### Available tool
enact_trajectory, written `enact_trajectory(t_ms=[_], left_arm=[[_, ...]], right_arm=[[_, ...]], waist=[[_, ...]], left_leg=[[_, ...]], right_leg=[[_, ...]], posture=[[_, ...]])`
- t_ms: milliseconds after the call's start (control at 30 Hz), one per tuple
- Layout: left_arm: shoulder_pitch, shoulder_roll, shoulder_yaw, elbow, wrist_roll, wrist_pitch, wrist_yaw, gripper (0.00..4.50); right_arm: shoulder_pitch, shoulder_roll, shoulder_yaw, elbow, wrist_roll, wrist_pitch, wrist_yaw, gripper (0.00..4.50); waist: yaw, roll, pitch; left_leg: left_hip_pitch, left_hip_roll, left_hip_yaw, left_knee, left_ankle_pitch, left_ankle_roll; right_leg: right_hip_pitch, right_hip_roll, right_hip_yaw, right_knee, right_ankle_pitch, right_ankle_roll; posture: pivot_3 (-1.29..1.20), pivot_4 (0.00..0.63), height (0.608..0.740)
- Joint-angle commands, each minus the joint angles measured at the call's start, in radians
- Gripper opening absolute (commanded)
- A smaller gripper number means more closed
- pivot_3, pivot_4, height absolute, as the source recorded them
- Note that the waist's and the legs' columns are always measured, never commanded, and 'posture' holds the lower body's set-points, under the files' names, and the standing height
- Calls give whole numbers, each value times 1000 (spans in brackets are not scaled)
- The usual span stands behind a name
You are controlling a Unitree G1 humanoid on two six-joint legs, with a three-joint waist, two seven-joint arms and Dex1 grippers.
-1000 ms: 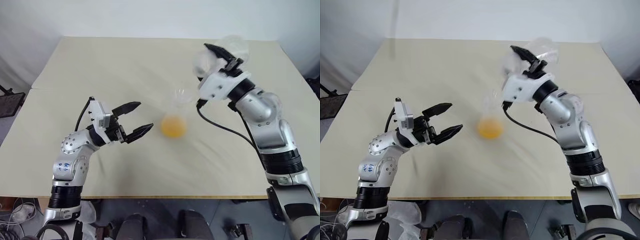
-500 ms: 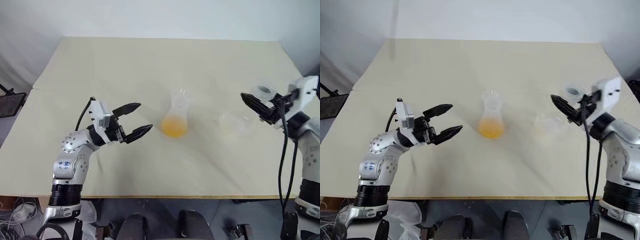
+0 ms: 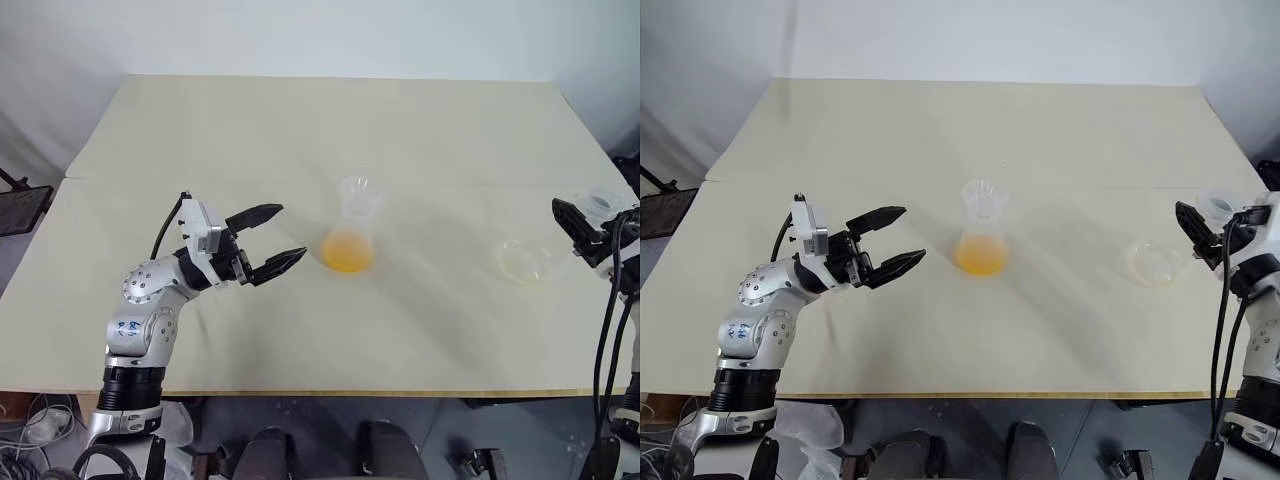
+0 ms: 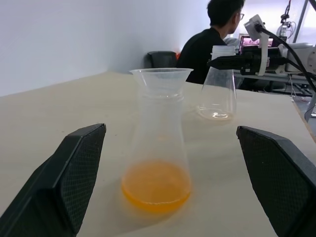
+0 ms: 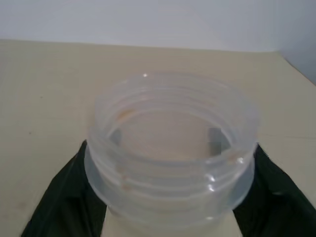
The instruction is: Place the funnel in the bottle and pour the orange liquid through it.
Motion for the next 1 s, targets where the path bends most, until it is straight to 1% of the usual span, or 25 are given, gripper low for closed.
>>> enact_trajectory(t_ms=[33,167,300,367,433,600,667,733,800,833,900,1000], left_arm=[[3,13,18,-39,-26,3,2,4500],[19,27,20,-56,-43,32,-4,4500],[25,28,25,-57,-41,25,9,4500],[25,28,25,-55,-40,21,10,4500],[23,29,24,-51,-38,18,9,4500],[9,37,31,-35,-38,15,6,4500],[4,41,40,-33,-46,23,9,4500],[9,73,47,-19,-37,24,-20,4500],[23,113,57,2,-27,13,-55,4500],[33,133,55,11,-16,4,-69,4500],[62,169,50,12,13,-20,-87,4500],[99,204,62,-11,26,-36,-91,4500]], right_arm=[[7,-5,-38,-68,58,-6,-6,4470],[-3,-22,-89,-105,114,-4,-43,4493],[2,-40,-122,-155,174,-8,-16,4493],[-18,-46,-147,-170,247,23,-1,4493],[-35,-57,-148,-174,273,21,12,4493],[-134,-84,-108,-176,278,-46,52,4493],[-160,-106,-78,-166,278,-32,82,4493],[-166,-115,-35,-196,321,1,152,4493],[-130,-116,14,-262,392,79,219,4493],[-101,-122,45,-291,395,100,247,4493],[-48,-98,72,-335,420,105,300,4493],[16,-74,97,-363,439,119,327,4493]], waist=[[0,0,0],[0,0,0],[6,0,0],[10,0,0],[15,0,0],[18,0,0],[20,0,0],[21,0,0],[21,0,0],[21,0,0],[22,0,0],[27,0,0]], left_leg=[[0,0,0,0,0,0],[0,0,-1,0,0,0],[0,0,-1,0,0,0],[0,0,-1,0,0,0],[0,0,-1,0,0,0],[0,0,0,0,0,0],[0,0,0,0,0,0],[0,0,0,0,0,0],[0,0,0,0,0,0],[0,0,0,0,0,0],[0,0,0,0,0,0],[-1,-1,-1,0,0,0]], right_leg=[[0,0,0,0,0,0],[0,0,0,0,0,0],[0,0,0,0,0,0],[0,0,1,0,0,0],[0,0,1,0,0,0],[0,0,1,-1,0,0],[0,0,1,-1,0,0],[0,0,1,-1,0,0],[0,0,0,-1,0,0],[0,0,0,-1,0,0],[0,0,-1,0,0,0],[0,0,0,-1,0,0]], posture=[[0,150,740],[0,150,740],[0,150,740],[0,150,740],[0,150,740],[0,150,740],[0,150,740],[0,150,740],[0,150,740],[0,150,740],[0,150,740],[0,150,740]])
